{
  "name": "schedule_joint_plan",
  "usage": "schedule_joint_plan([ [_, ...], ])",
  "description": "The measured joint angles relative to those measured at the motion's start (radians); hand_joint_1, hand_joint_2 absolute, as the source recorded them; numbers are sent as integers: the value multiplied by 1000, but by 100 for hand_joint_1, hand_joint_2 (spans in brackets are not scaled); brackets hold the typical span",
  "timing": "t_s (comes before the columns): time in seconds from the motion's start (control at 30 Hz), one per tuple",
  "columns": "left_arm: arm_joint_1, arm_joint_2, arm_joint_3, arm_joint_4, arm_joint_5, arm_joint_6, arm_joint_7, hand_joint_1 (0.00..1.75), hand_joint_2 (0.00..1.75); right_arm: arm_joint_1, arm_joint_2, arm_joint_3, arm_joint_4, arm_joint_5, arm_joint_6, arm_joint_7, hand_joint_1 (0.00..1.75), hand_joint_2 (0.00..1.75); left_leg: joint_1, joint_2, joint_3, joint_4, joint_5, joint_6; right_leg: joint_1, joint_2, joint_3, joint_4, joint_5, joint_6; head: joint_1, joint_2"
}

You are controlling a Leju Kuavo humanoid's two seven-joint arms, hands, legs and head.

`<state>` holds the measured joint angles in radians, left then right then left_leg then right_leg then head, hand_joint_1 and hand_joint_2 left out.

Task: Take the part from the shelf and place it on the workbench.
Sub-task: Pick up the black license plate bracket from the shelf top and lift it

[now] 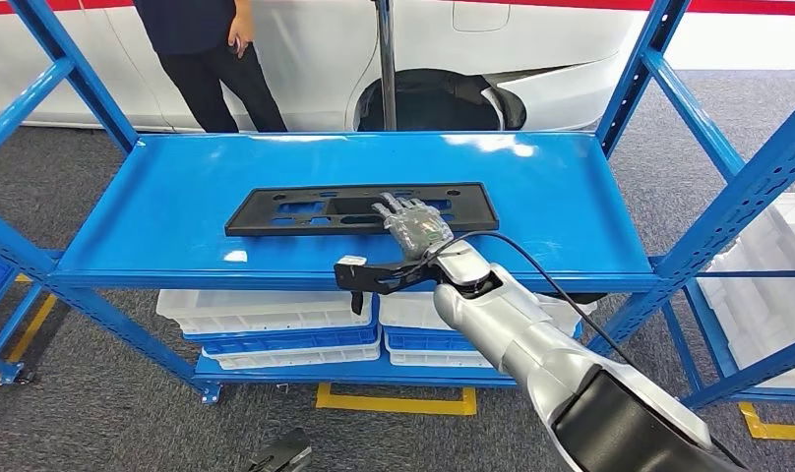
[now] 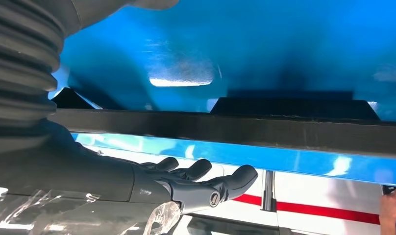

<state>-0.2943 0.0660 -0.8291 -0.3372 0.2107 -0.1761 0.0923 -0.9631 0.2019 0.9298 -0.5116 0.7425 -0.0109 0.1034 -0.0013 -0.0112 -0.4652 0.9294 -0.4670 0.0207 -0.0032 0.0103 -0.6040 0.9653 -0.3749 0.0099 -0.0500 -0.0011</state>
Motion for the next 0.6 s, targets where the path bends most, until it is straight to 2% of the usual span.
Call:
schedule_joint_plan([
  [0.6, 6, 0, 6, 0, 15, -4, -6, 0, 0, -25, 34, 5, -1, 0, -36, 2, 0, 175, 0, 0, -11, 0, 1, 0, 0, -1, -12, 1, 1, -1, 0, 0],
])
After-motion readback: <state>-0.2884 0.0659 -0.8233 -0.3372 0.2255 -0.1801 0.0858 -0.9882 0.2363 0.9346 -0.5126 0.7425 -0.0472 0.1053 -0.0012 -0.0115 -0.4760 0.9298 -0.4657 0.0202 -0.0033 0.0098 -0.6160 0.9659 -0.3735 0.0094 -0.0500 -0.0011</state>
